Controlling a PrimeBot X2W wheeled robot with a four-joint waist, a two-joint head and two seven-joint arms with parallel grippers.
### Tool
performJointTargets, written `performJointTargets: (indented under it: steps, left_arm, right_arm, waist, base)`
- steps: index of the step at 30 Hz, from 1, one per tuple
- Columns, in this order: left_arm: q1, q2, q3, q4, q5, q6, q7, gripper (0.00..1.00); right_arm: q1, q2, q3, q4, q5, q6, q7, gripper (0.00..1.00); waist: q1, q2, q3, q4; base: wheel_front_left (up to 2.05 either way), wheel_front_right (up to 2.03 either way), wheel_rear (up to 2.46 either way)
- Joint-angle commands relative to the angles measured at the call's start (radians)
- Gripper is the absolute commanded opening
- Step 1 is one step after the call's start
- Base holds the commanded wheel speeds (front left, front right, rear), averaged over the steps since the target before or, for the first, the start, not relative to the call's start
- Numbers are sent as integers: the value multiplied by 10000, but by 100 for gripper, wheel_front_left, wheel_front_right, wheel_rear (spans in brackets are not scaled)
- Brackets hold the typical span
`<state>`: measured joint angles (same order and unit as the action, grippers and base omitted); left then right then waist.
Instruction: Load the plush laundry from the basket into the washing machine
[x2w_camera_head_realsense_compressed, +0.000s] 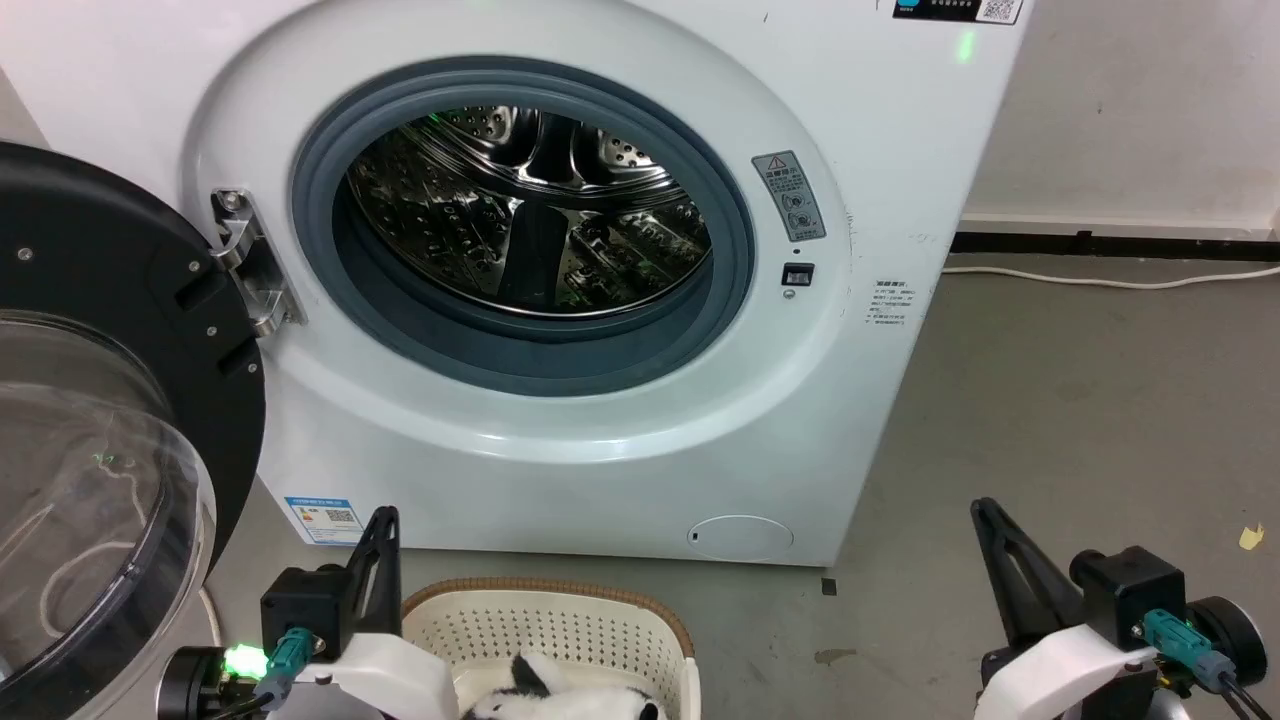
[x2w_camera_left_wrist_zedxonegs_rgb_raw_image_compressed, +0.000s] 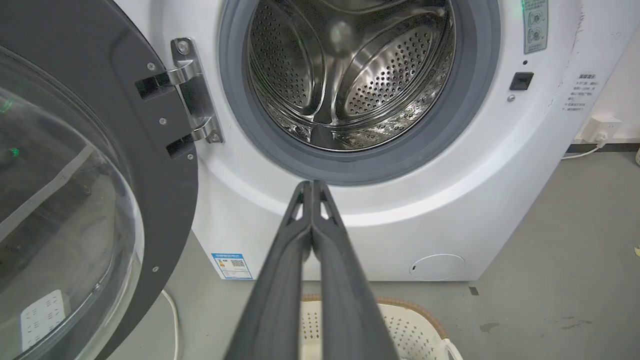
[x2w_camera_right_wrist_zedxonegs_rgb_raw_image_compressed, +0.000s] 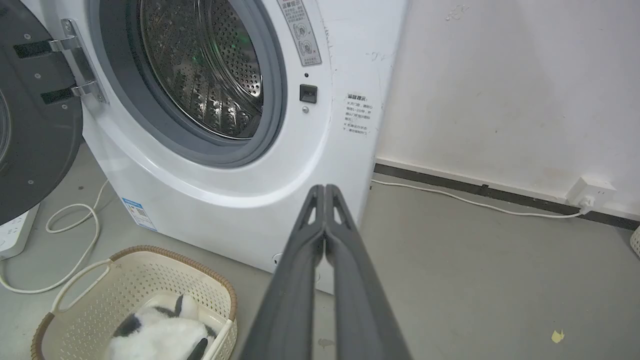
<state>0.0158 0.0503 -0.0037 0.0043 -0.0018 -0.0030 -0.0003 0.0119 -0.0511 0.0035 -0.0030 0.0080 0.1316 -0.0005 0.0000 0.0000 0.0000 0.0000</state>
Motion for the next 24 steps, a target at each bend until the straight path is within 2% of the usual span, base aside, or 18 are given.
performJointTargets:
  steps: [1, 24]
  left_arm:
    - [2, 0, -5, 2, -1, 0, -4, 100]
    - [29, 0, -341, 107, -158, 96, -401, 100]
  right_arm:
    - [1, 0, 2, -1, 3, 0, -3, 100]
    - [-1, 1, -71, 17, 189, -1, -401, 100]
  waist:
    - [0, 0, 0, 0]
    - [0, 0, 247, -155]
  base:
    - [0, 0, 0]
    - [0, 0, 0]
